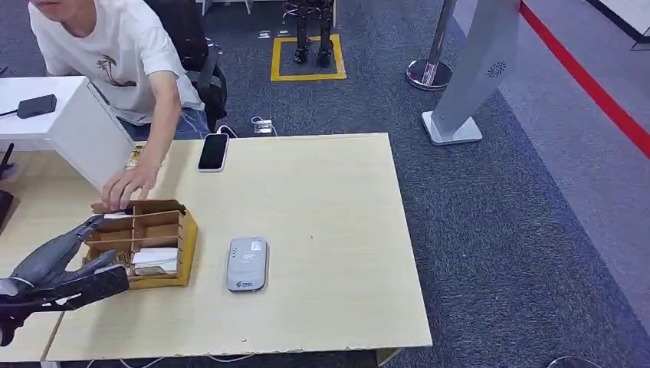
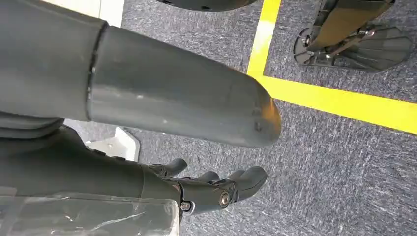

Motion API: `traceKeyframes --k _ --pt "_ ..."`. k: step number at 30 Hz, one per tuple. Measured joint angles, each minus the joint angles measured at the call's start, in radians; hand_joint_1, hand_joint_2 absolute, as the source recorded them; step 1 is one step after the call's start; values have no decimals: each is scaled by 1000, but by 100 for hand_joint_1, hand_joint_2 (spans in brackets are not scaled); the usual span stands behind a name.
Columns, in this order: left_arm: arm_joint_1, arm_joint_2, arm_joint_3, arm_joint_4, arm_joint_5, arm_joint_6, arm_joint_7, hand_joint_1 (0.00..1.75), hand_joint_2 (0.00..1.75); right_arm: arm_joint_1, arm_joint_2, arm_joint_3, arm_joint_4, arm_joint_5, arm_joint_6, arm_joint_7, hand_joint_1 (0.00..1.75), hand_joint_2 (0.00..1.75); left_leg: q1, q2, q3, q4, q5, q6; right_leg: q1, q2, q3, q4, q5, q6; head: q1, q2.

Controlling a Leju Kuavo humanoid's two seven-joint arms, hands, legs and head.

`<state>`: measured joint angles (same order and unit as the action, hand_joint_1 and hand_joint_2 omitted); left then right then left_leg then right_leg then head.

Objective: Pass the card to the sensor for recognition and then transmit it.

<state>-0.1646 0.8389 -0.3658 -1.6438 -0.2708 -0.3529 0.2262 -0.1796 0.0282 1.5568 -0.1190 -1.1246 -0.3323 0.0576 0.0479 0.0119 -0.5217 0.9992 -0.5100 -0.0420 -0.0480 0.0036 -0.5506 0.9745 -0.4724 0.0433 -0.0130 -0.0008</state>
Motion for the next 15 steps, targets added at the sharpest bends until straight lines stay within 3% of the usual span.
traceKeyframes --k 11,12,15 --pt "3 4 0 0 -2 1 0 0 0 1 0 0 0 -4 0 -1 0 0 0 0 0 0 0 0 0 0 0 0 0 0 0 0" --pt "5 7 2 0 1 1 3 0 175 1 0 0 0 -5 -1 -1 0 0 0 0 0 0 0 0 0 0 0 0 0 0 0 0" --pt "10 13 16 0 12 -2 6 0 175 2 0 0 0 -6 -1 -1 0 0 0 0 0 0 0 0 0 0 0 0 0 0 0 0"
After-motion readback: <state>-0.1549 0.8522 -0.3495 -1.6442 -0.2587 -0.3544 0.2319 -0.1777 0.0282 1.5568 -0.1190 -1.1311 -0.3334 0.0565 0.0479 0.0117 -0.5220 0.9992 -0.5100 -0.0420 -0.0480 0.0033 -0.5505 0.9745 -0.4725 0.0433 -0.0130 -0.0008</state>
